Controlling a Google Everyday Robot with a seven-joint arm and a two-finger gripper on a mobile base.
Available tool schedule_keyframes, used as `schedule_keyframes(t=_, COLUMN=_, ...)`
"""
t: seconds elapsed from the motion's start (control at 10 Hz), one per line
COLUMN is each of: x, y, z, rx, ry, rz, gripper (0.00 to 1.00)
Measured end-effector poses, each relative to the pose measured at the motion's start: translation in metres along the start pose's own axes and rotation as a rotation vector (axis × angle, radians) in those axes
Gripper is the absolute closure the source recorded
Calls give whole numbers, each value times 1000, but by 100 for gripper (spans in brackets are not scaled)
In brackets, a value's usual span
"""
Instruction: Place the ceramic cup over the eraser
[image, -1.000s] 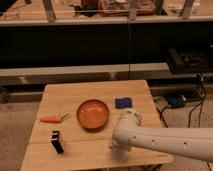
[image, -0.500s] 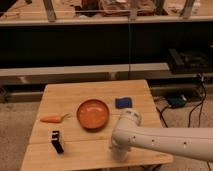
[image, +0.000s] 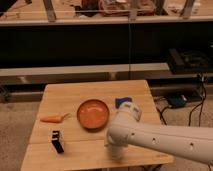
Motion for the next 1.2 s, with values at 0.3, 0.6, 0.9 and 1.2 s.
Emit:
schedule_keyframes(t=0.3, x=6, y=-44, z=-64, rx=45, ry=8, rz=-101, gripper=100)
schedule_keyframes(t=0.6, x=0, y=-113, z=-87, rx=91, ry=3, rz=-235, gripper=100)
schedule_keyframes(t=0.9, x=-8, y=-187, z=-100, rx=192, ry=-50, rz=-403, gripper=100)
schedule_keyframes(t=1.2, x=-14, y=-221, z=-116, rx=280, ry=-69, rz=-510, gripper=100)
